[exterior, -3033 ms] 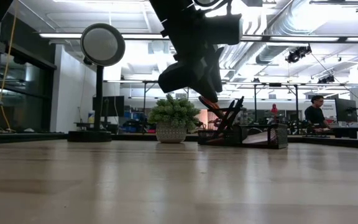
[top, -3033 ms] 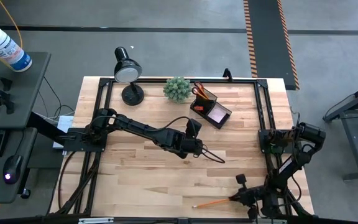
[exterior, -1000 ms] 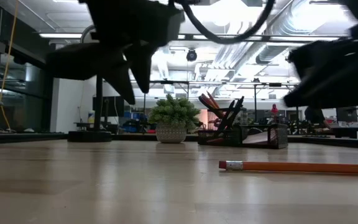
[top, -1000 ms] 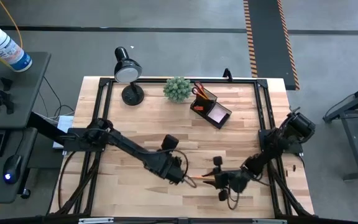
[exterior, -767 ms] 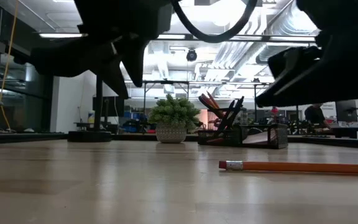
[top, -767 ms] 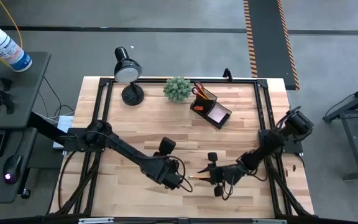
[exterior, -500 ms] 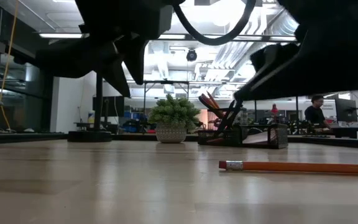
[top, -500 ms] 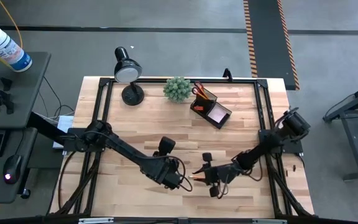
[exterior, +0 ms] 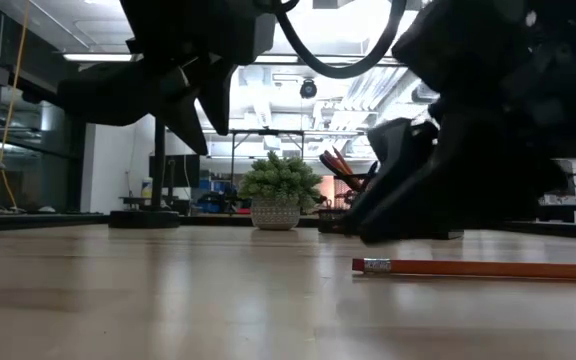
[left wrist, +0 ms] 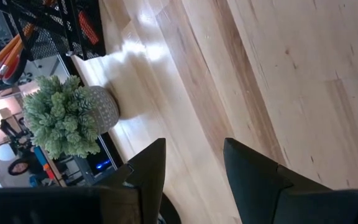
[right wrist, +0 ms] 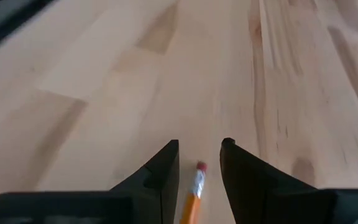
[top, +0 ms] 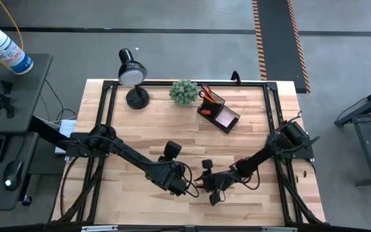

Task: Pick and place office supplies into organizer
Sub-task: Put the yellow pencil into the black desk organizer

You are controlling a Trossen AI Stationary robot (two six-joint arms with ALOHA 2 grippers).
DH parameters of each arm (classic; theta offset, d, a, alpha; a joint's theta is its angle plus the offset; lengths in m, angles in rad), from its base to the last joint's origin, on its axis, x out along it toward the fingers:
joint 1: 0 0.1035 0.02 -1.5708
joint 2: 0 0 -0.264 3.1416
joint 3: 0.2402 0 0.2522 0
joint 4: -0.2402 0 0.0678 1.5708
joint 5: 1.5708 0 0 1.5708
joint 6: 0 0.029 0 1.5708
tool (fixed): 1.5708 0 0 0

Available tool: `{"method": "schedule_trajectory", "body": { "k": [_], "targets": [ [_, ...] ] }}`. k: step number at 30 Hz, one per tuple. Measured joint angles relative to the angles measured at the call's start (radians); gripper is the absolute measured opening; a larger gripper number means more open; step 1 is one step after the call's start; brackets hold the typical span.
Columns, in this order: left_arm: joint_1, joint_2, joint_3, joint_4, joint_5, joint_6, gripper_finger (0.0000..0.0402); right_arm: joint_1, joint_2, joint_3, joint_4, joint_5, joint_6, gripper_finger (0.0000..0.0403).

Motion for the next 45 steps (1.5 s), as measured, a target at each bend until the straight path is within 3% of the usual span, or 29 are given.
{"method": "schedule_trajectory", "body": {
  "k": [13, 23, 26, 30, 40, 45],
  "targets": [
    [0.000, 0.000, 0.000, -0.001, -0.013, 0.000, 0.0150, -0.027, 0.003, -0.001, -0.036, -0.040, 0.065, 0.0108],
    [0.000, 0.000, 0.000, -0.004, -0.021, 0.000, 0.0150, -0.029, 0.076, 0.000, 0.046, -0.030, 0.113, 0.0106],
    [0.000, 0.000, 0.000, -0.005, -0.021, 0.000, 0.0150, -0.034, 0.076, 0.002, 0.021, -0.043, 0.132, 0.0079],
    [0.000, 0.000, 0.000, -0.005, -0.021, 0.000, 0.0150, -0.035, 0.076, 0.002, 0.001, -0.075, 0.123, 0.0015],
    [0.000, 0.000, 0.000, -0.006, -0.021, 0.000, 0.0150, -0.026, 0.045, -0.001, -0.021, -0.074, 0.060, 0.0008],
    [0.000, 0.000, 0.000, -0.011, -0.021, 0.000, 0.0150, -0.026, -0.035, -0.005, -0.130, -0.046, 0.015, 0.0008]
  ]
}}
